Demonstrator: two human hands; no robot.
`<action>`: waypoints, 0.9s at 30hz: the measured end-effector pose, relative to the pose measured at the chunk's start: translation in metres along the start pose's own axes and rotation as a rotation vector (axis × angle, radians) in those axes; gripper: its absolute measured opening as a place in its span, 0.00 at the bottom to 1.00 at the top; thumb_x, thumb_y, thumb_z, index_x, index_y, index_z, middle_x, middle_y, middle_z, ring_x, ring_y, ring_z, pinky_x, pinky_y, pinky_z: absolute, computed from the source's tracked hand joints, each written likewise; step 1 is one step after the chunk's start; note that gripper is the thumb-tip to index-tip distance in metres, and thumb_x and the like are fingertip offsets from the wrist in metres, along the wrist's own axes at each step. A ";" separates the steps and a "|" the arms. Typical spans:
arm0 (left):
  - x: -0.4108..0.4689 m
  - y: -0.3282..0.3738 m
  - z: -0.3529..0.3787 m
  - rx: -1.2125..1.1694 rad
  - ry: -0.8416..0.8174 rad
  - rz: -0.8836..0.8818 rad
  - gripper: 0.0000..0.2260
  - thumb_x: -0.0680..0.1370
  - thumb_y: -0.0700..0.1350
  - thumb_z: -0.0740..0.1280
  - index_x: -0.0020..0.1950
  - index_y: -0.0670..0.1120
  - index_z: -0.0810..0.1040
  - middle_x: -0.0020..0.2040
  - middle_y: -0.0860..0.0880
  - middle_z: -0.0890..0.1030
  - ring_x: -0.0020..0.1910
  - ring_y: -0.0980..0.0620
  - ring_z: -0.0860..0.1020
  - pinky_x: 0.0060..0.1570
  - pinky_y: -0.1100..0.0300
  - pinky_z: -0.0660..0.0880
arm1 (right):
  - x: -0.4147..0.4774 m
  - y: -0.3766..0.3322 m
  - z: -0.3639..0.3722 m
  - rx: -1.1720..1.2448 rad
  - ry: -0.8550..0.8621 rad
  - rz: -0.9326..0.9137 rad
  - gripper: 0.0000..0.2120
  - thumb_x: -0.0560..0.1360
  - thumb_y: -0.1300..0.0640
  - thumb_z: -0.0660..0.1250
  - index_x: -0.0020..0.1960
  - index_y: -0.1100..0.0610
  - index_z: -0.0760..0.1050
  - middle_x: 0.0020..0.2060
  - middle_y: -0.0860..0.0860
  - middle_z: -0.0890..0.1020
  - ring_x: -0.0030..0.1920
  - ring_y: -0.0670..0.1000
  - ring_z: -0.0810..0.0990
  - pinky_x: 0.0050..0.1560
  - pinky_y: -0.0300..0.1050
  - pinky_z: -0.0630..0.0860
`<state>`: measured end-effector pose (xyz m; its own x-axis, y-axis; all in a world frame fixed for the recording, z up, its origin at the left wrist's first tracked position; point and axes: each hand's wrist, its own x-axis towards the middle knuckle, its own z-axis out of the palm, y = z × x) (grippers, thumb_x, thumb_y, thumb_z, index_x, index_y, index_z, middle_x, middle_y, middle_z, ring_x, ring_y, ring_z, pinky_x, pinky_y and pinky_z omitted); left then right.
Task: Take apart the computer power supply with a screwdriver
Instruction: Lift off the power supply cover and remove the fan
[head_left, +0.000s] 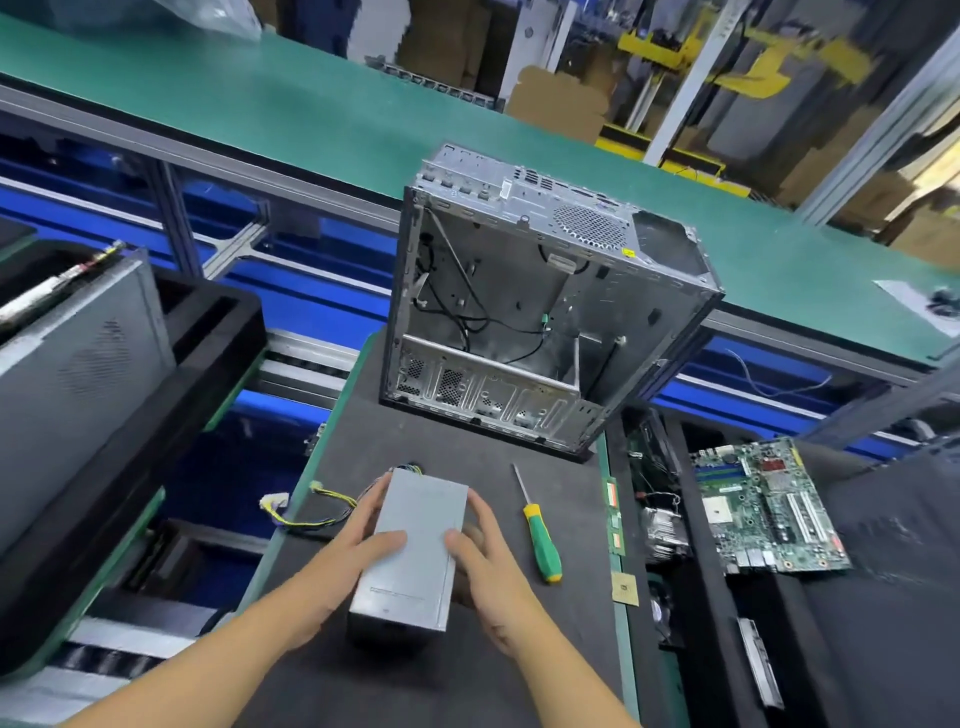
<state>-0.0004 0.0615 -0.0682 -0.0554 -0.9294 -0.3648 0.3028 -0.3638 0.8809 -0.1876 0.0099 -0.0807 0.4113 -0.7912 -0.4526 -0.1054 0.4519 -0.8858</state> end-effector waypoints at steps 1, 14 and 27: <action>0.003 0.001 0.002 0.013 -0.027 -0.026 0.30 0.80 0.42 0.66 0.73 0.69 0.60 0.67 0.61 0.76 0.63 0.52 0.79 0.57 0.54 0.77 | 0.000 0.000 -0.001 -0.015 0.007 -0.016 0.28 0.75 0.50 0.67 0.72 0.37 0.62 0.65 0.44 0.78 0.63 0.49 0.78 0.63 0.57 0.76; 0.030 0.008 0.040 0.936 -0.047 0.302 0.40 0.66 0.68 0.64 0.74 0.66 0.50 0.70 0.66 0.55 0.73 0.59 0.57 0.68 0.52 0.60 | -0.023 0.013 -0.043 0.239 0.130 -0.054 0.22 0.83 0.58 0.59 0.70 0.36 0.66 0.67 0.41 0.76 0.66 0.50 0.76 0.64 0.54 0.75; 0.045 0.011 0.046 1.741 -0.418 0.475 0.59 0.58 0.71 0.67 0.76 0.64 0.31 0.79 0.46 0.42 0.77 0.42 0.46 0.73 0.43 0.48 | -0.026 0.029 -0.053 0.147 0.345 0.027 0.19 0.83 0.55 0.56 0.69 0.39 0.71 0.62 0.43 0.80 0.61 0.51 0.80 0.63 0.58 0.75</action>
<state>-0.0432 0.0129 -0.0612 -0.5540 -0.8141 -0.1740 -0.8243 0.5073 0.2512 -0.2494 0.0218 -0.1001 0.0779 -0.8593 -0.5055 0.0290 0.5088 -0.8604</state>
